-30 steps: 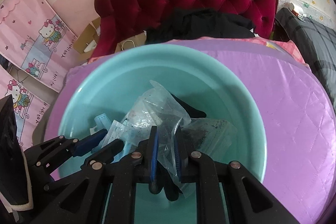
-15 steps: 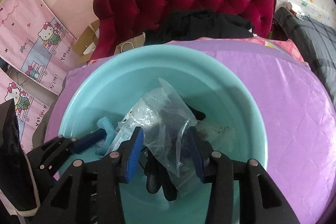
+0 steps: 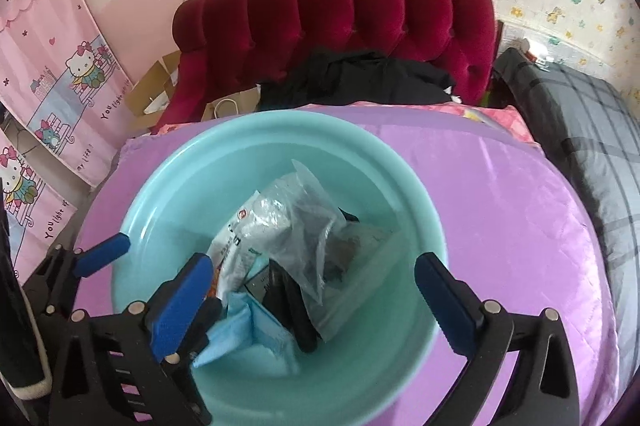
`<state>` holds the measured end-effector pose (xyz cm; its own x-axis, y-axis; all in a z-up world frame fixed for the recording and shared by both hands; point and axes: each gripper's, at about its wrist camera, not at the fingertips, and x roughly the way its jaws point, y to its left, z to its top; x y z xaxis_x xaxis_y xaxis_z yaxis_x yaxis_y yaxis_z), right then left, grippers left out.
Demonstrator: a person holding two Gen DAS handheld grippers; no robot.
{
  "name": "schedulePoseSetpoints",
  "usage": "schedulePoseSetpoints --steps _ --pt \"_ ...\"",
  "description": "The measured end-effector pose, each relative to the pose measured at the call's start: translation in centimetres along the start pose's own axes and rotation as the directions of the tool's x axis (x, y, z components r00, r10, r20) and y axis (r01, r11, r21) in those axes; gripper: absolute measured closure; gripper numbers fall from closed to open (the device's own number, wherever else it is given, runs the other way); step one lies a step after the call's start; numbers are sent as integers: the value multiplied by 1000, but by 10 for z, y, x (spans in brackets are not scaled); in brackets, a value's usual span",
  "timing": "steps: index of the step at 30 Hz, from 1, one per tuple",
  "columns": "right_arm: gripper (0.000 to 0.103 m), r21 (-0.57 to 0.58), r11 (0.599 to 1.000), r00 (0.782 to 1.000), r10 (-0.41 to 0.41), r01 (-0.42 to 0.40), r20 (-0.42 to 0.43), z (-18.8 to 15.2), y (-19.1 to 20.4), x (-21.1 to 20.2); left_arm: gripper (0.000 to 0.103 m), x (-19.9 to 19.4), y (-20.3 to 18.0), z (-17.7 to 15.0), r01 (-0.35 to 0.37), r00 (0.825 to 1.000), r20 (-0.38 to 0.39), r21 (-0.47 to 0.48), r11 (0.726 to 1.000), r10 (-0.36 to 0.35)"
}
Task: Organize soft objects
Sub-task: 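Open both grippers to drop the mask and bag into the basin, withdraw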
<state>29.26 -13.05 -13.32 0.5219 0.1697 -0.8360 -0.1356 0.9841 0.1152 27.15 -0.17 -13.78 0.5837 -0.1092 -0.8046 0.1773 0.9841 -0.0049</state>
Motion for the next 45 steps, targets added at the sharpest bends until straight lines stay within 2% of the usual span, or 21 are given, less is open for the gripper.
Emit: schedulePoseSetpoints --steps 4,12,21,30,45 --pt "0 5 1000 1000 2 -2 13 -11 -4 -21 0 -20 -1 -9 -25 1000 -15 7 1000 26" --pt "0 18 1000 1000 -26 26 -1 -37 -8 -60 0 -65 1 -35 -36 999 23 -27 999 37" --pt "0 43 999 998 -19 22 -67 -78 -9 -83 0 -99 -3 -65 -46 998 33 -36 998 47" --pt "0 36 998 995 -42 45 -85 -124 -8 -98 0 -110 -11 -107 -45 999 12 -40 998 45" --pt "0 72 993 985 -79 90 -151 -196 -20 -95 0 -118 -27 -168 -40 999 -26 -63 997 38"
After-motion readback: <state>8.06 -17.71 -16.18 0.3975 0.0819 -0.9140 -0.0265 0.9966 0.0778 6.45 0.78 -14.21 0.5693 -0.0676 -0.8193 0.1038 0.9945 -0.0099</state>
